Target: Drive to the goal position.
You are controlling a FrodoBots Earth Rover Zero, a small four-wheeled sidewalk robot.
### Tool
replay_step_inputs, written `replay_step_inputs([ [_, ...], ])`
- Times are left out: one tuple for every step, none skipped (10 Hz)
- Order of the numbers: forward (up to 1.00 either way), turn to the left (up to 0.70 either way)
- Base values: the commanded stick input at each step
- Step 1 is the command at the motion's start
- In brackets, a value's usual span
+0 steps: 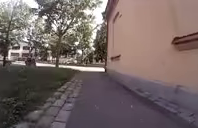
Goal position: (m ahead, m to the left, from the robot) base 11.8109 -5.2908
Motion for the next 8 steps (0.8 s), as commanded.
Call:
replay_step_inputs([
  [0.44, 0.05],
  [0.44, 0.05],
  [0.44, 0.05],
  [0.44, 0.05],
  [0.44, 0.05],
  [0.44, 0.05],
  [0.44, 0.05],
  [0.44, 0.05],
])
